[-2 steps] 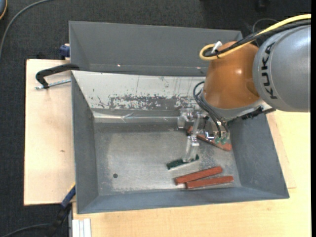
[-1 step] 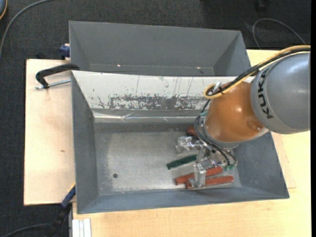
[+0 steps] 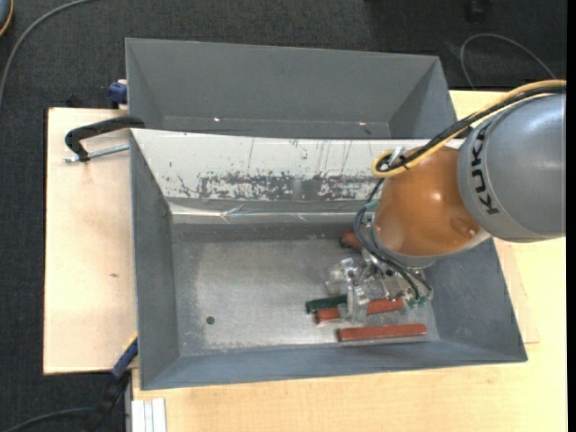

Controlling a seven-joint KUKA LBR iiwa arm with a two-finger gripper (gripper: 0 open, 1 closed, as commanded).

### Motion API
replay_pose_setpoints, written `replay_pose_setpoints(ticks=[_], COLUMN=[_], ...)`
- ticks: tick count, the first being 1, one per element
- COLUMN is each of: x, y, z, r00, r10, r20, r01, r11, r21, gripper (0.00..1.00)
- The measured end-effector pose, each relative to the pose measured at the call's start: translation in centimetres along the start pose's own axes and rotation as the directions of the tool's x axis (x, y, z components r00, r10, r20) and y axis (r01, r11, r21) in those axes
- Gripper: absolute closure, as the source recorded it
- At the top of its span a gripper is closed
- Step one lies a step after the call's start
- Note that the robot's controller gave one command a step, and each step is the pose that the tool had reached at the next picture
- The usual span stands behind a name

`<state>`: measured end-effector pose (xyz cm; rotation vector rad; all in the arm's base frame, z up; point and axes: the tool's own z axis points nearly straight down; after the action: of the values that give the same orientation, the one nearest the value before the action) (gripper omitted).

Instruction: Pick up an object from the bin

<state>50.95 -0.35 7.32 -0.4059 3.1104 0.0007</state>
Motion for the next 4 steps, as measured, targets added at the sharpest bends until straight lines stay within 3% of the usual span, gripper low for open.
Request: replay_pose_setpoints(ticks=[1, 2, 3, 4], x=[-2.6, -2.5, 1.5, -0.7], y=[-1.2, -1.2, 0.1, -0.4], z=[-12.1, -12.0, 0.0, -1.4], r00=[0.983, 0.983, 0.967, 0.916], r10=[-0.183, -0.183, -0.256, -0.400], r20=[0.004, 0.001, -0.010, 0.002], r01=[0.183, 0.183, 0.256, 0.400], r11=[0.983, 0.983, 0.967, 0.916], r21=[0.002, 0.000, -0.007, 0.000], gripper=[1.00, 0.00, 0.00, 0.00])
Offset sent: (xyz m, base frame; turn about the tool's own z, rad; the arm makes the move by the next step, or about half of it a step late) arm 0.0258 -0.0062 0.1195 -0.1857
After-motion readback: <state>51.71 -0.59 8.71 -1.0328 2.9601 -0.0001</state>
